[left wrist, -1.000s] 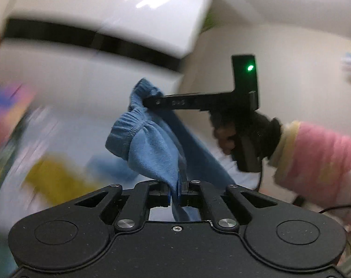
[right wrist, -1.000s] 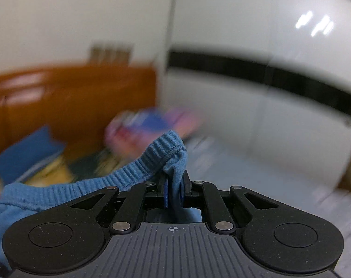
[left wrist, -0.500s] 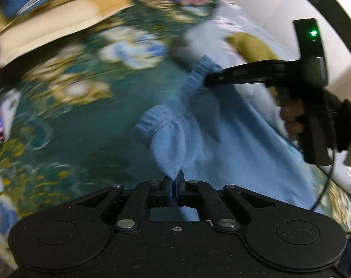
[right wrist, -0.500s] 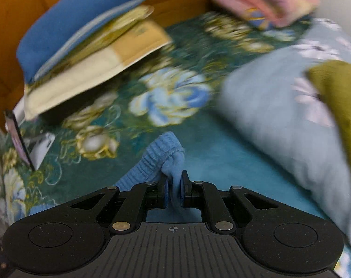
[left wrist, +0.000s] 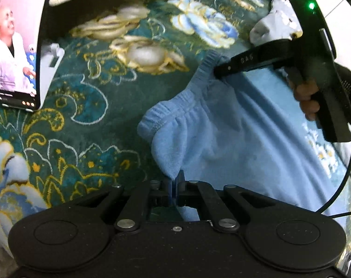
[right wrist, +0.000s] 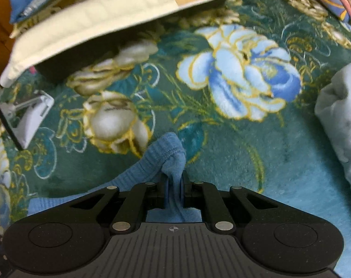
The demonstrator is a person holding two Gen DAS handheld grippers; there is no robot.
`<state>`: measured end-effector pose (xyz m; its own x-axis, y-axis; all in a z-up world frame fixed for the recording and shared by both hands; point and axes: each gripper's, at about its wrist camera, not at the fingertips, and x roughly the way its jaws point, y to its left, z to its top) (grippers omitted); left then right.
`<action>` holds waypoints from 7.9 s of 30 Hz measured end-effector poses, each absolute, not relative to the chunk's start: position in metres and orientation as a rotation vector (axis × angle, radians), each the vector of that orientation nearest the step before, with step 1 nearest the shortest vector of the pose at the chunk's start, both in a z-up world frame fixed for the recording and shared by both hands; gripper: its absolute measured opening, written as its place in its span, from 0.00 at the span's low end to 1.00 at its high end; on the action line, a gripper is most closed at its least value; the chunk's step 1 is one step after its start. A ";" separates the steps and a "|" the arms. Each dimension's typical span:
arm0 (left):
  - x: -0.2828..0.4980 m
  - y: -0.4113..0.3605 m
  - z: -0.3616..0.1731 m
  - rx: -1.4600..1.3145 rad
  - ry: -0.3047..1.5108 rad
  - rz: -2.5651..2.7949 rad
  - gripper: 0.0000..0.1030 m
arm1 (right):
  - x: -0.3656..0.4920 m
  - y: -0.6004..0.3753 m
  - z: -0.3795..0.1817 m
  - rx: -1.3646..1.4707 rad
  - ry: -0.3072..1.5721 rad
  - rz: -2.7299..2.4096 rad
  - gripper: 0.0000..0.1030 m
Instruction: Fold clothes
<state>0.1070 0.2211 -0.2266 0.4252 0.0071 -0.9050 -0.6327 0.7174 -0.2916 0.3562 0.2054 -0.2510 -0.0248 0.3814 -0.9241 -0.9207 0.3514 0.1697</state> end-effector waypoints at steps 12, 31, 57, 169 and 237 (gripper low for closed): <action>0.106 0.231 -0.222 -0.724 1.077 0.360 0.36 | 0.352 0.117 -0.193 -0.425 1.035 1.027 0.44; 0.101 0.247 -0.246 -0.887 1.064 0.433 0.43 | 0.130 -0.286 -0.197 0.281 1.209 -0.033 0.54; 0.121 0.249 -0.249 -0.920 1.015 0.446 0.02 | 0.043 -0.366 -0.269 1.052 1.025 -0.436 0.03; 0.194 0.208 -0.232 -1.200 0.697 0.629 0.06 | 0.283 -0.483 -0.263 0.999 0.805 -0.245 0.06; 0.171 0.247 -0.268 -1.251 0.775 0.434 0.31 | 0.217 -0.162 -0.192 0.189 1.081 0.346 0.36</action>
<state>0.1710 0.2473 -0.2678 0.6770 -0.1139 -0.7271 -0.6796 0.2824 -0.6770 0.2171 -0.1622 -0.1916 0.4238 0.3657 -0.8286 -0.1826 0.9306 0.3173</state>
